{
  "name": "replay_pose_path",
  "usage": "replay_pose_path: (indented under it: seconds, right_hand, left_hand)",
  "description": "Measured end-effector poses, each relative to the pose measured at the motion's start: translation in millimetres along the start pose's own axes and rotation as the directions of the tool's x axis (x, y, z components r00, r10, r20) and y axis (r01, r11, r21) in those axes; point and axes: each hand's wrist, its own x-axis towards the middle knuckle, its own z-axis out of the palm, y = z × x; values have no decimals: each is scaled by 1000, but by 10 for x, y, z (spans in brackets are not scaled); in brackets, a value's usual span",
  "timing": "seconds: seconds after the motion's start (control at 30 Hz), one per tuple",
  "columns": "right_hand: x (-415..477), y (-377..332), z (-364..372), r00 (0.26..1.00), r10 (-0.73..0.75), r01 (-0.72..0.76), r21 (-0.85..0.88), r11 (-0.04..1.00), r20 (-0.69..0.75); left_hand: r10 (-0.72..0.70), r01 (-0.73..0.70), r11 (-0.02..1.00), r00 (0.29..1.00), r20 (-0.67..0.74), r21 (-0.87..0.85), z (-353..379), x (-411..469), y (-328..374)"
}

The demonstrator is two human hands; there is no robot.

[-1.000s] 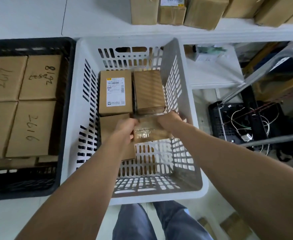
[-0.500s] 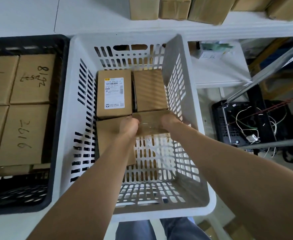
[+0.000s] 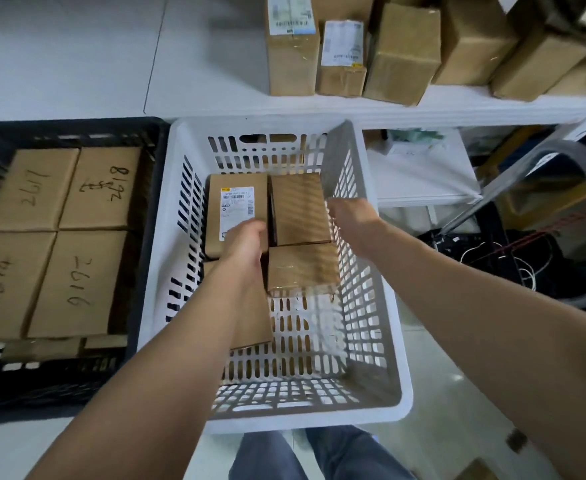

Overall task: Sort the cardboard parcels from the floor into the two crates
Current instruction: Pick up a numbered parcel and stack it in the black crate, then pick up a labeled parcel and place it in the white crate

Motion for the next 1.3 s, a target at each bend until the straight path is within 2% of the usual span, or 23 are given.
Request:
replay_pose_path:
  seconds: [0.2, 0.4, 0.53, 0.63, 0.8, 0.97, 1.17, 1.3]
  right_hand:
    - [-285, -306, -46, 995, -66, 75, 109, 991, -75]
    - [-775, -503, -59, 979, -163, 189, 240, 952, -122]
    - [-1156, -597, -107, 968, -162, 221, 341, 913, -194]
    - [-1397, -599, -150, 939, -158, 272, 381, 884, -304]
    - [-1810, -354, -345, 885, -84, 302, 428, 852, -457]
    - [-2399, 92, -695, 807, 19, 314, 455, 833, -591]
    - [-3256, 1048, -1243, 621, 247, 321, 529, 785, -744]
    - [-3911, 1883, -1483, 484, 423, 296, 598, 745, -766]
  left_hand:
    - [117, -113, 993, 986, 116, -46, -3, -399, 530]
    - [216, -208, 976, 938, 272, -59, -81, -769, 900]
    - [243, -244, 969, 897, 370, -44, -92, -994, 1040]
    - [254, -277, 961, 852, 458, -16, -43, -1198, 1078]
    - [255, -376, 924, 732, 632, 63, 189, -1617, 974]
    - [148, -401, 909, 572, 807, 117, 563, -2101, 607]
    - [-77, -367, 907, 333, 940, 205, 1032, -2937, -251]
    - [-234, -371, 876, 233, 944, 309, 1191, -3541, -1001]
